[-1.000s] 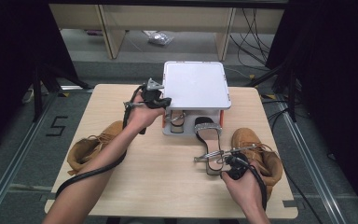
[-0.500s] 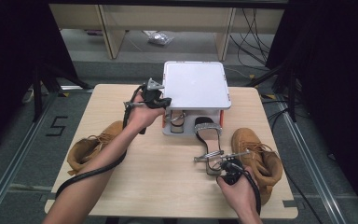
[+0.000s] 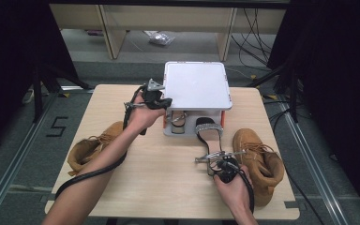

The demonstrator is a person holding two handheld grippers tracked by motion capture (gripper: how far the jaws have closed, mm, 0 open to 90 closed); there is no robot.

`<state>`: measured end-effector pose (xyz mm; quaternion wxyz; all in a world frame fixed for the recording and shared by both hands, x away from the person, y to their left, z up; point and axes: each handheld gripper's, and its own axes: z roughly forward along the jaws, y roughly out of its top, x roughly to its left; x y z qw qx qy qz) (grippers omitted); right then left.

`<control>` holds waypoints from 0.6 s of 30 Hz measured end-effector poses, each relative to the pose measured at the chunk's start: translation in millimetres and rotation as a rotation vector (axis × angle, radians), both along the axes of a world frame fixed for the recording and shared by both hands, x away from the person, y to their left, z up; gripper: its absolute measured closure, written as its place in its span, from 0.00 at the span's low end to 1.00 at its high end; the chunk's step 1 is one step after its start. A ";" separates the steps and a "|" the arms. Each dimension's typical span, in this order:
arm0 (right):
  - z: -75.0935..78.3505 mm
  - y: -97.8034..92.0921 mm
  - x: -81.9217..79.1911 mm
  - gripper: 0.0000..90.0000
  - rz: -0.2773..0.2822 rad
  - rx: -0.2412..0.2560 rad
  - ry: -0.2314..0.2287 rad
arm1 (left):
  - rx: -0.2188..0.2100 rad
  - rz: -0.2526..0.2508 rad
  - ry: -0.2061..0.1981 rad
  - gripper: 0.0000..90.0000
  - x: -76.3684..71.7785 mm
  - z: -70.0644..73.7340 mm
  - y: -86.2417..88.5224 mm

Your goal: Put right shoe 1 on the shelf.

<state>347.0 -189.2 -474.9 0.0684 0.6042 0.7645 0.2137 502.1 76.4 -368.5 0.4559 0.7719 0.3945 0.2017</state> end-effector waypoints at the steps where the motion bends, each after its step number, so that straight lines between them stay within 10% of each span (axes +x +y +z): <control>1: 0.2 1.0 0.3 1.00 0.004 -0.005 -0.004 | -0.001 0.001 0.000 1.00 0.0 -0.1 -0.1; 18: 14.5 9.4 22.1 1.00 0.006 0.016 -0.109 | 0.006 0.005 0.005 1.00 -0.5 0.6 -1.2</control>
